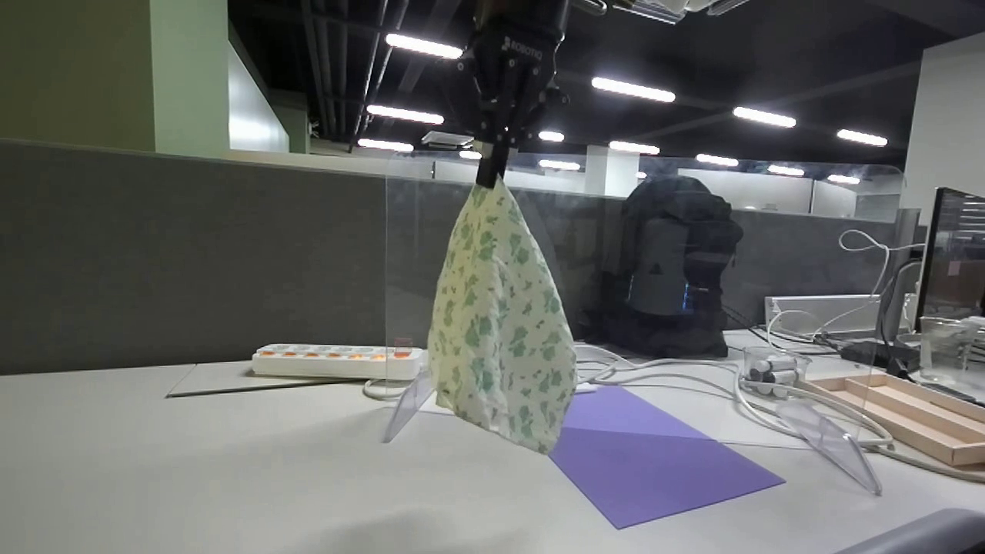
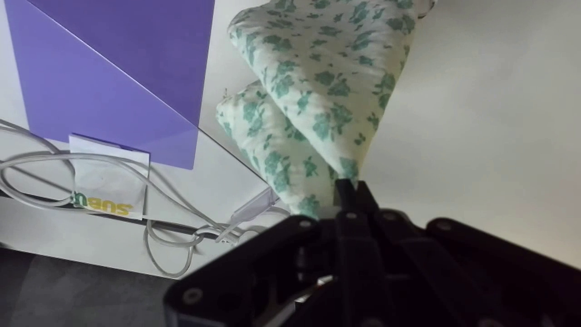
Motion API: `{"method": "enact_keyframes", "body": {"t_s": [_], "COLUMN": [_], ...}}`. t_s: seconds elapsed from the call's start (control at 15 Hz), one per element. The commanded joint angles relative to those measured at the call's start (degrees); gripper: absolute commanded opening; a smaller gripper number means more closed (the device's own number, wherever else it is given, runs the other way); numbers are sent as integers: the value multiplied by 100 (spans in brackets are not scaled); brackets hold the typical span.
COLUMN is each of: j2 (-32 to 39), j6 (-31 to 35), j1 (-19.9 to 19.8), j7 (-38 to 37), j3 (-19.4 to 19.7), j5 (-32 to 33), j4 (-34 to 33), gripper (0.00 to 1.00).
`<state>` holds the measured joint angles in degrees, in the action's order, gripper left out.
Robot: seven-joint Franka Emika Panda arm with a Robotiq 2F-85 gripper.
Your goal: Pick the cloth from the table and hang it
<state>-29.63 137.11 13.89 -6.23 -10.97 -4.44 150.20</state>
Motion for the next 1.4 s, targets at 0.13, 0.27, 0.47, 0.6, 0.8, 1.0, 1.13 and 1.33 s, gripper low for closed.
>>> {"method": "enact_keyframes", "body": {"t_s": [0.13, 0.27, 0.47, 0.6, 0.8, 1.0, 1.13, 1.33], "j2": [-50, -110, -197, -241, -233, -149, -84, -187], "j6": [-26, 38, 167, 227, 335, 432, 520, 534], "j1": [-451, -650, -892, -1050, -1267, -1474, -1641, -1613], "j7": [-184, -171, -154, -199, -206, -176, -216, -81], "j3": [-190, -205, -233, -283, -328, -279, -252, -184], "j5": [589, 932, 1395, 1663, 1960, 2132, 2222, 2143], "j4": [-273, -478, -841, -1152, -1648, -2090, -2308, -2173], "gripper": [0, 0, 0, 0, 0, 0, 0, 1]}}
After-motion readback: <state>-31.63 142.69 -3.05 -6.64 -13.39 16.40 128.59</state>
